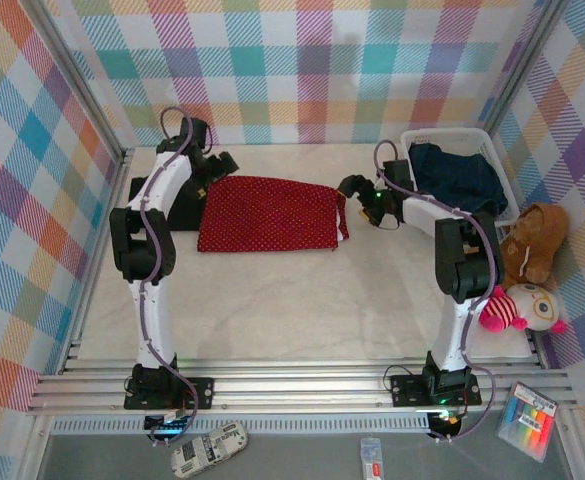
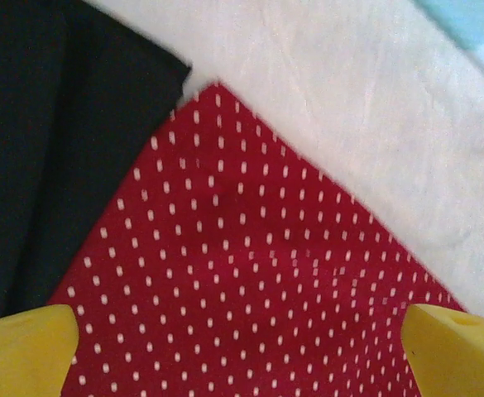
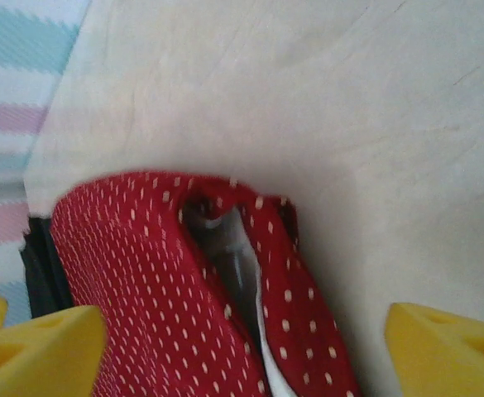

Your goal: Fold and stack the skirts

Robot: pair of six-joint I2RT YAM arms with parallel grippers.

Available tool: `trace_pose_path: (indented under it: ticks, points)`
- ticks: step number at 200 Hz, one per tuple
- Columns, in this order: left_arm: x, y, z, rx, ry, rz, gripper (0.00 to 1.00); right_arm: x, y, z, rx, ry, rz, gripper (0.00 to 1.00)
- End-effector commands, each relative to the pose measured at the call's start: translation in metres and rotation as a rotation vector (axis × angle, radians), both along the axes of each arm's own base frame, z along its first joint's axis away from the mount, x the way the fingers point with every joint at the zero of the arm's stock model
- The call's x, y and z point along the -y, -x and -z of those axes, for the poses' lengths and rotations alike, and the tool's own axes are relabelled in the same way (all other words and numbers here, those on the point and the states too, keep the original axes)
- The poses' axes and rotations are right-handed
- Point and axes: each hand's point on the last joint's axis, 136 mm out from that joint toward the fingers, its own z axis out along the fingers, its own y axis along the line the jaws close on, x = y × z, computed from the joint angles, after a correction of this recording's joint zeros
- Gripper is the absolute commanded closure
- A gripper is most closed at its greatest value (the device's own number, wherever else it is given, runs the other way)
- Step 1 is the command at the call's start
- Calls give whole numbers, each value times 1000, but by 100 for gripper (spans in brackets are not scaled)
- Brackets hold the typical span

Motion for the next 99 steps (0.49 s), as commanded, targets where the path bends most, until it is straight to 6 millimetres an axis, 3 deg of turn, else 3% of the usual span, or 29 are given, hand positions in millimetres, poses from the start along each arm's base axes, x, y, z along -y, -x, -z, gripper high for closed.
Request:
trace_pose_path:
  ticks: [1,24,47,75,99]
  points:
    - [48,11,-13,24,137,119,0,-34,17,-21,55,-24,-158,1]
    - [63,13,17,-45,136,136,0,-69,19,-20,60,-48,-260,1]
    - [72,13,49,-114,143,139,0,-91,17,0,3,-48,-283,1]
    - [84,25,83,-197,128,160,0,-67,12,39,-120,57,-137,1]
    - [101,43,97,-245,123,204,0,-43,17,55,-165,94,-69,1]
